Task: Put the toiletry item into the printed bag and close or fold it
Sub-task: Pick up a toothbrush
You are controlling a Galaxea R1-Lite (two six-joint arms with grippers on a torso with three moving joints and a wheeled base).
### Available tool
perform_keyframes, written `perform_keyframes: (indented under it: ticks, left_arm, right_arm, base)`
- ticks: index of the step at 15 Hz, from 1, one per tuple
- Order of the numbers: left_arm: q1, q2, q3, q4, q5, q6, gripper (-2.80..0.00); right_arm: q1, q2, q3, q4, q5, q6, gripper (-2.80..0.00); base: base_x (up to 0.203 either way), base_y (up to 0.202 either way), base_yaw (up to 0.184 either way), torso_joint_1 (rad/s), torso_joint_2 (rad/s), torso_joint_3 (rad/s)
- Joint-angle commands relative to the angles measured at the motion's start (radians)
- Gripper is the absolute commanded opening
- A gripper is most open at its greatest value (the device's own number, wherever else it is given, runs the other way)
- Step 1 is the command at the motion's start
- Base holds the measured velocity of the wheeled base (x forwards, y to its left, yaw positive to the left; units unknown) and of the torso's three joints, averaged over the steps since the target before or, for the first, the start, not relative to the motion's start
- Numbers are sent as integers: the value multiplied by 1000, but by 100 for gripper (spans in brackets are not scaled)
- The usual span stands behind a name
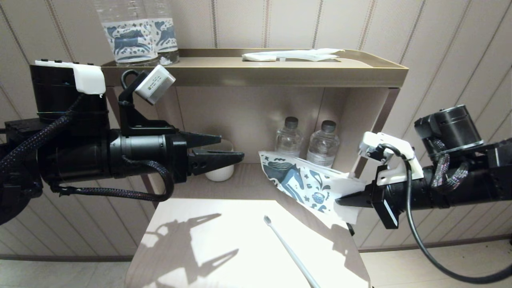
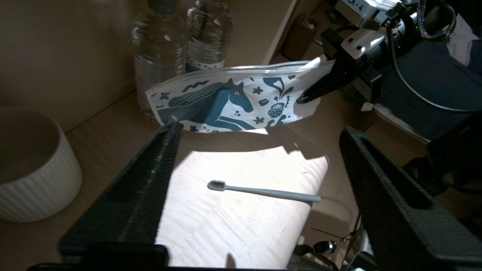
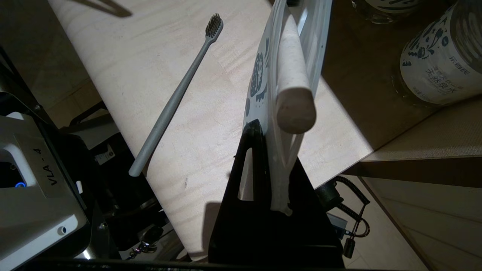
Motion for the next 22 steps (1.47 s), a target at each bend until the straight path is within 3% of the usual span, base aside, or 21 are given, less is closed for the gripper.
perform_keyframes:
  ticks: [1,9,11,13,15,16,18,21,22]
  left_arm:
    - [-25,0,-2,-3,0,-18,-280]
    - [-34,43,-24,4,8,-21,-280]
    - [-44,54,-36,25,55,-21,-280]
    - [-83,54,-55,116,144,-28,-280]
    - [-143,48,-59,218,237,-139,-280]
    - [-171,46,-67,273,314,-195,-280]
    - [-221,56,-128,437,426,-267,-280]
    - [-337,112,-283,669,480,-465,-280]
    - [-379,147,-330,740,499,-520,0]
  right_arm:
    - [1,-3,6,-3,3,-3,-280]
    - [-4,-28,6,-3,1,-3,-280]
    - [-4,-37,5,0,1,-3,-280]
    - [-2,-46,6,0,1,-3,-280]
    - [-4,-54,3,1,1,-3,-280]
    - [-4,-58,1,3,1,-3,-280]
    - [-9,-61,-3,1,1,-3,-280]
    - [-12,-66,-11,3,2,-3,-280]
    - [-12,-64,-15,3,3,-3,-280]
  base:
    - [0,0,0,0,0,0]
    - [0,0,0,0,0,0]
    - [0,0,0,0,0,0]
    - [0,0,0,0,0,0]
    - [0,0,0,0,0,0]
    - [0,0,0,0,0,0]
    - [0,0,0,0,0,0]
    - [0,0,0,0,0,0]
    - [0,0,0,0,0,0]
